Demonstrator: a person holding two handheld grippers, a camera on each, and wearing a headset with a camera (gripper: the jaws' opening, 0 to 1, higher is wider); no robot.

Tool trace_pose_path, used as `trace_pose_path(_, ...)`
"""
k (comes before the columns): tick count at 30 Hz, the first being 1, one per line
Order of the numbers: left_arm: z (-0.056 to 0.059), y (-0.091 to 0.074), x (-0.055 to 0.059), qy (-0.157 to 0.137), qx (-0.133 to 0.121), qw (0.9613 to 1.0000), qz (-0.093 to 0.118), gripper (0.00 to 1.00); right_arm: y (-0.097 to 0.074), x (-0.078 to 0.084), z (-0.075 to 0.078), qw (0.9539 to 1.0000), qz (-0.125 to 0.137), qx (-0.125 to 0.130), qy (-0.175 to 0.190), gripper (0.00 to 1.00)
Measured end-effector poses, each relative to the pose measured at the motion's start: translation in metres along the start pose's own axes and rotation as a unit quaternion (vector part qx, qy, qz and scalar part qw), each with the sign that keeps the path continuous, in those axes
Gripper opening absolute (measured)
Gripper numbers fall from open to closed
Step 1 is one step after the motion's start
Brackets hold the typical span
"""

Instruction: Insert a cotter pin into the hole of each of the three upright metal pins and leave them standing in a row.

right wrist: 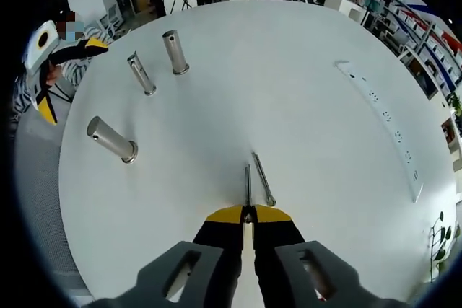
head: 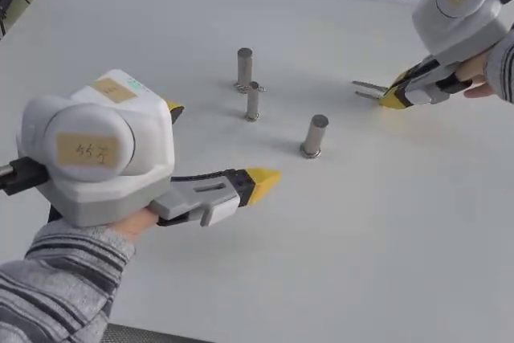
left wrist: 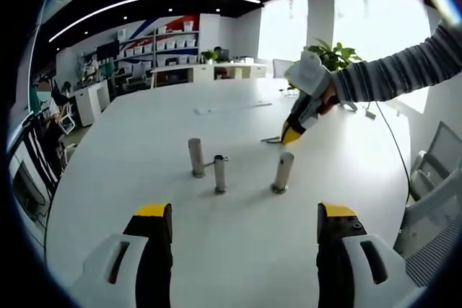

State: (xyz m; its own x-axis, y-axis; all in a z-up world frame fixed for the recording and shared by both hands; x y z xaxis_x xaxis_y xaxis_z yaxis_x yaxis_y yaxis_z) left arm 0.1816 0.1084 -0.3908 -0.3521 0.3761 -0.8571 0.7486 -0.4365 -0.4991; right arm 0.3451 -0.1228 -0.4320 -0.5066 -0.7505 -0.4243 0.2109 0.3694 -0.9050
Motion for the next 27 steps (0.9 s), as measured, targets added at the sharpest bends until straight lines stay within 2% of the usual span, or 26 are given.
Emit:
trace_pose_path(3, -0.001, 0.0, 0.0, -0.001, -0.001, 1.0, 0.001, 0.81, -0.001, -0.002, -0.004, 0.9986, -0.01, 0.002, -0.052, 0.0)
trace_pose_path(9, -0.001, 0.001, -0.001, -0.002, -0.001, 1.0, 0.0, 0.81, -0.003, -0.002, -0.005, 0.998, -0.013, 0.002, -0.062, 0.0)
trace_pose_path(14, 0.0, 0.001, -0.003, 0.0, 0.004, 1.0, 0.005, 0.79, -0.007, -0.002, -0.008, 0.9964, -0.008, 0.013, -0.084, 0.0)
trace_pose_path(15, 0.001, 0.0, -0.004, -0.003, 0.006, 1.0, 0.007, 0.77, -0.005, -0.004, -0.002, 0.9961, -0.003, 0.018, -0.086, 0.0)
trace_pose_path(19, 0.002, 0.0, -0.005, -0.004, 0.012, 0.9999, 0.008, 0.75, -0.01, -0.006, -0.002, 0.9965, 0.017, 0.017, -0.079, 0.0)
trace_pose_path(22, 0.004, 0.0, -0.008, 0.006, 0.017, 0.9998, 0.01, 0.73, -0.013, -0.006, -0.004, 0.997, 0.029, 0.02, -0.069, 0.0)
trace_pose_path(27, 0.006, -0.001, -0.013, 0.013, 0.018, 0.9997, 0.014, 0.73, -0.021, -0.003, -0.013, 0.9971, 0.062, 0.011, -0.042, 0.0)
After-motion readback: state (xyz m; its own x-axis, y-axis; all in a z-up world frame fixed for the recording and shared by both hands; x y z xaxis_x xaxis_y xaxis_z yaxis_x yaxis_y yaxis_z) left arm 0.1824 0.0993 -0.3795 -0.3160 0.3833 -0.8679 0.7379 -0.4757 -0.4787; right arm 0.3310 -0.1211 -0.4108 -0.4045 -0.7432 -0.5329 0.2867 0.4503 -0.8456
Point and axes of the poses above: the centre of the closed fingertips' face, and the gripper's own axes: y roughly forward along the fingers, z roughly to its right, x roughly out of its underside, the point moved 6 cm from there along -y, roughly backward along the fingers, and after that the axes turned 13 degrees about y, right-handed, at the moved point
